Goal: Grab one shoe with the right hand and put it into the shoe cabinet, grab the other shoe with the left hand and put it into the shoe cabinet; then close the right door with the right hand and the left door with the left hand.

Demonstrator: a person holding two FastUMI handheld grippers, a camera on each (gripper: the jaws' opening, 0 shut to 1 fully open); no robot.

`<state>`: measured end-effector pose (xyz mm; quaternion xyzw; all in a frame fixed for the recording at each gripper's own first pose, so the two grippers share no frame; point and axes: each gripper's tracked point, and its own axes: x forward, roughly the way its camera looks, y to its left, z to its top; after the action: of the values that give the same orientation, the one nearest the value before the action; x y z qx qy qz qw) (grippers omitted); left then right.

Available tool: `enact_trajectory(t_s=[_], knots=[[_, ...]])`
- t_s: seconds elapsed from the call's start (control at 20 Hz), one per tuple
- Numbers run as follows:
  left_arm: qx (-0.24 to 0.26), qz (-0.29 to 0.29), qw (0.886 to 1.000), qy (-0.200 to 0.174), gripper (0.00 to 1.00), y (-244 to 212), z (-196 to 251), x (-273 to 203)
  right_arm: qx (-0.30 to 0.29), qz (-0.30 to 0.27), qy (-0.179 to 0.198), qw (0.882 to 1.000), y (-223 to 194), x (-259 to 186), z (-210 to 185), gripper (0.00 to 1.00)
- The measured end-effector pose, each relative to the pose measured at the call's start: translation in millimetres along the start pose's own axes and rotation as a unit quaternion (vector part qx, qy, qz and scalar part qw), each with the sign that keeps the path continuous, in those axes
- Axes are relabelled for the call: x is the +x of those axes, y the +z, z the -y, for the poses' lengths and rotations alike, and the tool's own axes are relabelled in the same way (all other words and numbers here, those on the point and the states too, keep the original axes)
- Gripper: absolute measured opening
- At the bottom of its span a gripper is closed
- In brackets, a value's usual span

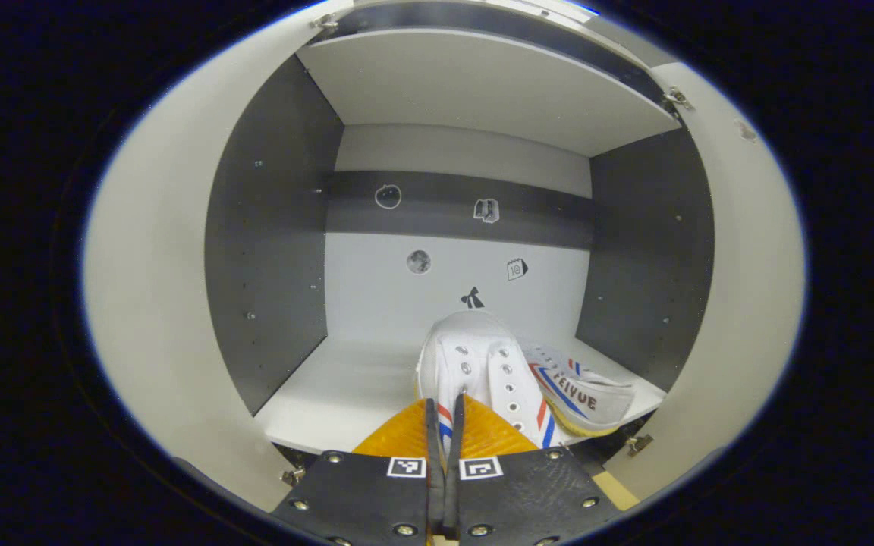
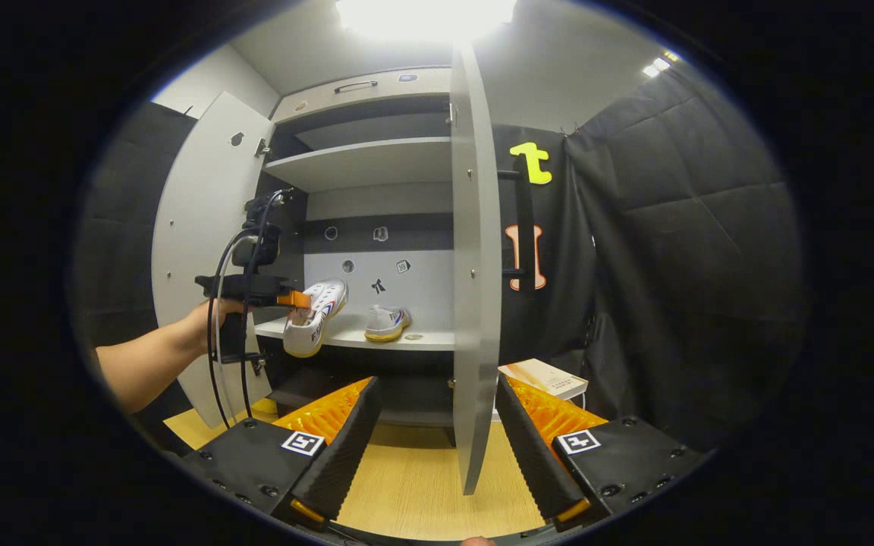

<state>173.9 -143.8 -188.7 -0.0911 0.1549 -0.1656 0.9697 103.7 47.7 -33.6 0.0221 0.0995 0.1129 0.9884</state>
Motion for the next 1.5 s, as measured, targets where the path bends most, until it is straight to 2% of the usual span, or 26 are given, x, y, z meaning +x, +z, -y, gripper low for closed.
enact_trajectory(t_s=[0.05,0.2,0.35,0.4,0.5,0.55,0.7,0.8,0.85,0.95,1.0,1.05,1.1,1.2,1.25,1.35,1.4,1.5], knots=[[-0.003,-0.001,1.000,0.002,0.01,0,-1,0,0.001,-0.001,-0.003,1.000,-1,2,2,0.92],[-0.015,-0.016,1.000,0.006,0.01,-6,0,4,0.002,-0.004,-0.012,1.000,-3,4,9,0.95],[-0.021,-0.044,0.999,0.013,0.01,-13,0,3,0.002,-0.008,-0.017,1.000,-7,7,11,0.95],[-0.021,-0.055,0.998,0.011,0.01,-16,2,6,0.002,-0.010,-0.017,1.000,-8,8,12,0.92],[-0.010,-0.067,0.998,0.009,0.01,-21,2,10,0.001,-0.010,-0.017,1.000,-8,11,12,0.92],[-0.003,-0.071,0.997,0.012,0.01,-24,-1,10,0.000,-0.008,-0.018,1.000,-7,12,13,0.95],[0.011,-0.083,0.996,0.016,0.01,-32,0,12,0.005,-0.006,-0.015,1.000,-7,15,11,0.92],[0.010,-0.054,0.998,0.025,0.21,-18,-3,10,0.006,-0.005,-0.013,1.000,-6,15,11,0.92],[0.014,-0.036,0.999,0.031,0.22,-10,-6,7,0.007,-0.005,-0.012,1.000,-6,15,10,0.95],[0.023,-0.012,0.999,0.036,0.60,5,-6,-11,0.008,0.000,-0.011,1.000,-3,12,9,0.92],[0.032,-0.001,0.999,0.039,0.80,11,-5,-24,0.008,0.002,-0.011,1.000,0,10,8,0.95],[0.042,0.012,0.998,0.039,1.00,20,-3,-39,0.008,0.004,-0.010,1.000,2,9,7,0.92],[0.051,0.025,0.998,0.036,0.98,26,0,-52,0.008,0.007,-0.009,1.000,5,7,6,0.92],[0.066,0.051,0.996,0.029,1.00,40,9,-84,0.008,0.017,-0.007,1.000,14,1,4,0.92],[0.072,0.059,0.995,0.025,1.00,44,12,-102,0.007,0.021,-0.007,1.000,17,-3,3,0.95],[0.077,0.075,0.994,0.018,1.00,52,18,-138,0.004,0.029,-0.007,1.000,22,-10,2,0.95],[0.079,0.084,0.993,0.014,1.00,55,21,-157,0.004,0.030,-0.007,1.000,24,-14,2,0.92],[0.081,0.098,0.992,0.011,0.97,60,22,-191,0.007,0.034,-0.005,0.999,28,-22,0,0.95]])
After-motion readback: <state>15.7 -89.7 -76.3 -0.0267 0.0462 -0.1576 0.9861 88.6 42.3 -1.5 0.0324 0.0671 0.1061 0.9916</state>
